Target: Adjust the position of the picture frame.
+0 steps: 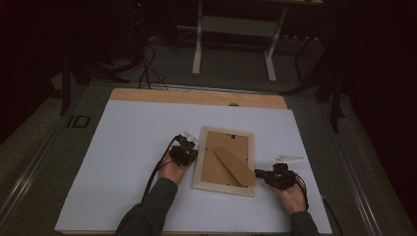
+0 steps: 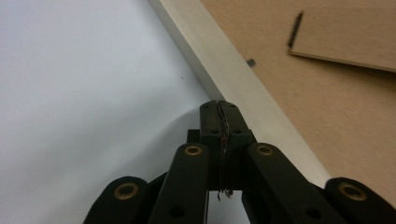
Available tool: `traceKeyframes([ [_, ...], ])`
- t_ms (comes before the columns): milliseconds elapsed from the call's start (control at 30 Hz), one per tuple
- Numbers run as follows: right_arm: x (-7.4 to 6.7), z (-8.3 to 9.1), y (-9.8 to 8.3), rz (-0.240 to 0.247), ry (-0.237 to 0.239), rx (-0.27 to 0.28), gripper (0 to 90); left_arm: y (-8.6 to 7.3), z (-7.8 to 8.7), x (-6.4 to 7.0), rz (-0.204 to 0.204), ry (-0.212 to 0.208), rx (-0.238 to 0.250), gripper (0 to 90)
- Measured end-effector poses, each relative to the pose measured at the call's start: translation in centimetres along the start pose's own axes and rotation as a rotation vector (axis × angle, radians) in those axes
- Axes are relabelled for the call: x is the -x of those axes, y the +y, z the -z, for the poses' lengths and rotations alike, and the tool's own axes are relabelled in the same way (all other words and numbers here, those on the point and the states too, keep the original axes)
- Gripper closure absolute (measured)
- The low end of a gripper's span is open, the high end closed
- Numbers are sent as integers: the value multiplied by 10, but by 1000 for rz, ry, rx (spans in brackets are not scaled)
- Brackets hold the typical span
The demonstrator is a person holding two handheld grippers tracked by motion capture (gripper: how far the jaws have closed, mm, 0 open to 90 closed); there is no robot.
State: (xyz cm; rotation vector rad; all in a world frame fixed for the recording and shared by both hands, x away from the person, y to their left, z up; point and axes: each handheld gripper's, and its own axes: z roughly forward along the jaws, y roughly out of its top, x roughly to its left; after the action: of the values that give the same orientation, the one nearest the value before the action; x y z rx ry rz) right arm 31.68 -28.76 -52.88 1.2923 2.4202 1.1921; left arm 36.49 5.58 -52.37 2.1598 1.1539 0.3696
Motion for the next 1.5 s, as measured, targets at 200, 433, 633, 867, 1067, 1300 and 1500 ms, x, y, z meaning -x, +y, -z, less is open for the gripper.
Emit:
traceKeyframes([
  [200, -2, 0, 0, 13, -8, -3, 900, -11, 23, 4, 1, 11, 71, 900],
  [433, -5, -1, 0, 29, -10, -7, 900, -27, 49, 3, -5, 21, 112, 900],
  [633, -10, -3, 1, 45, 3, -14, 900, -49, 72, 1, 20, 13, 147, 900],
  [867, -17, -7, 3, 70, 15, -23, 900, -70, 80, -4, 61, -6, 135, 900],
  [1067, -26, -11, 5, 94, 33, -35, 900, -82, 82, -4, 82, -11, 123, 900],
  [1300, -32, -14, 7, 118, 44, -42, 900, -90, 83, -1, 70, -20, 98, 900],
  [1500, -38, -18, 8, 140, 54, -47, 900, -98, 86, 3, 54, -20, 84, 900],
])
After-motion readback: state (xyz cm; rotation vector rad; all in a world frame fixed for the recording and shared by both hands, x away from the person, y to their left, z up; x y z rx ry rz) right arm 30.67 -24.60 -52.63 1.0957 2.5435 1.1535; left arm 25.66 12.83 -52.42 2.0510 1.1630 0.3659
